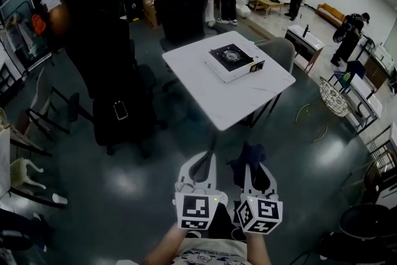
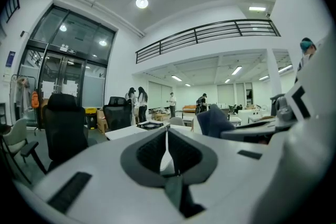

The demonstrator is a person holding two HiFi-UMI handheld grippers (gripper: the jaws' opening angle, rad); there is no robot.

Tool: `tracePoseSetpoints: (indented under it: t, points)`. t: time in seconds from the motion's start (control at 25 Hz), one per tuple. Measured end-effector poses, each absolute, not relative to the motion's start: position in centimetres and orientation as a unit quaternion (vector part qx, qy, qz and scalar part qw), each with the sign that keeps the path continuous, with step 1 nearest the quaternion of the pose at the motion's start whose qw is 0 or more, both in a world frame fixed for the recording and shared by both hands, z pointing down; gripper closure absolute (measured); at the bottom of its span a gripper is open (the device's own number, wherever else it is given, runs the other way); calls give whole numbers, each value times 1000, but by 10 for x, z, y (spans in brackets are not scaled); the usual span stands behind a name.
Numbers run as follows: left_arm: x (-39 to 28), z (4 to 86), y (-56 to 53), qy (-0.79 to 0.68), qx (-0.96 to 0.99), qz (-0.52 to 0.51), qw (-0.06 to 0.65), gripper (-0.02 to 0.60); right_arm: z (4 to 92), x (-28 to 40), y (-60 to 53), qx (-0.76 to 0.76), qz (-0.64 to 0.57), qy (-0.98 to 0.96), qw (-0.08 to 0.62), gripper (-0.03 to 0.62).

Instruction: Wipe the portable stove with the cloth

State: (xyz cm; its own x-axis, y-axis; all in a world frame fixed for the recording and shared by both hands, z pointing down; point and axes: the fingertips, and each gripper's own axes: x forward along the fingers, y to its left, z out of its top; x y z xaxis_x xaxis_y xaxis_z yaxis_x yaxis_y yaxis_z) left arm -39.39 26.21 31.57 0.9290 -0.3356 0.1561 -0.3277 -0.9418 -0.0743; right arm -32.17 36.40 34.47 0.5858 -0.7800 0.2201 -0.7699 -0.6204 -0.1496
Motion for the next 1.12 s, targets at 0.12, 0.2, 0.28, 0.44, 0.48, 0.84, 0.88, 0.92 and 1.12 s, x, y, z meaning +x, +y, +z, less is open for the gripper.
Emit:
tracePoseSetpoints:
  t: [0.12,0.2,0.28,0.44,0.48,0.84,0.88,0.92,1.12]
  points:
    - [-357,315,246,180,-980,-83,22,560,343,-283,347,-885,-133,447,17,503]
    - [-331,312,237,188,-979,-83,22,560,340,-255,338,-881,-132,454,14,503]
    - [-305,307,229,196,-977,-81,23,560,336,-228,329,-878,-130,461,12,503]
    - [-255,300,211,209,-975,-77,24,560,329,-174,311,-873,-126,472,11,503]
    - [-244,299,207,212,-974,-76,25,560,329,-161,307,-872,-126,474,11,503]
    - [-185,309,184,229,-969,-90,22,560,337,-94,284,-863,-137,486,16,503]
    - [-181,311,181,230,-969,-92,21,560,339,-90,283,-863,-139,486,16,503]
    - [-177,312,179,231,-968,-95,21,560,340,-85,281,-863,-142,485,16,503]
    - [-151,321,163,225,-968,-107,16,560,350,-61,271,-863,-153,481,18,502]
